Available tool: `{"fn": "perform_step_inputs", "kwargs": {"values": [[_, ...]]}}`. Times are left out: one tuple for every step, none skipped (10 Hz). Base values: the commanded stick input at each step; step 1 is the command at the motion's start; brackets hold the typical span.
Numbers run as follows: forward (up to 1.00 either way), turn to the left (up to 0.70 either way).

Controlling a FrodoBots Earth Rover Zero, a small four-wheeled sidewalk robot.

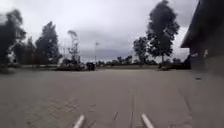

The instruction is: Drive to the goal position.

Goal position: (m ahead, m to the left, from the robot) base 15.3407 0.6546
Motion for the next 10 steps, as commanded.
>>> {"fn": "perform_step_inputs", "kwargs": {"values": [[1.0,0.25],[1.0,0.01],[1.0,0.0],[1.0,-0.11],[1.0,-0.18],[1.0,-0.2],[1.0,-0.16],[1.0,0.01],[1.0,-0.13],[1.0,0.01]]}}
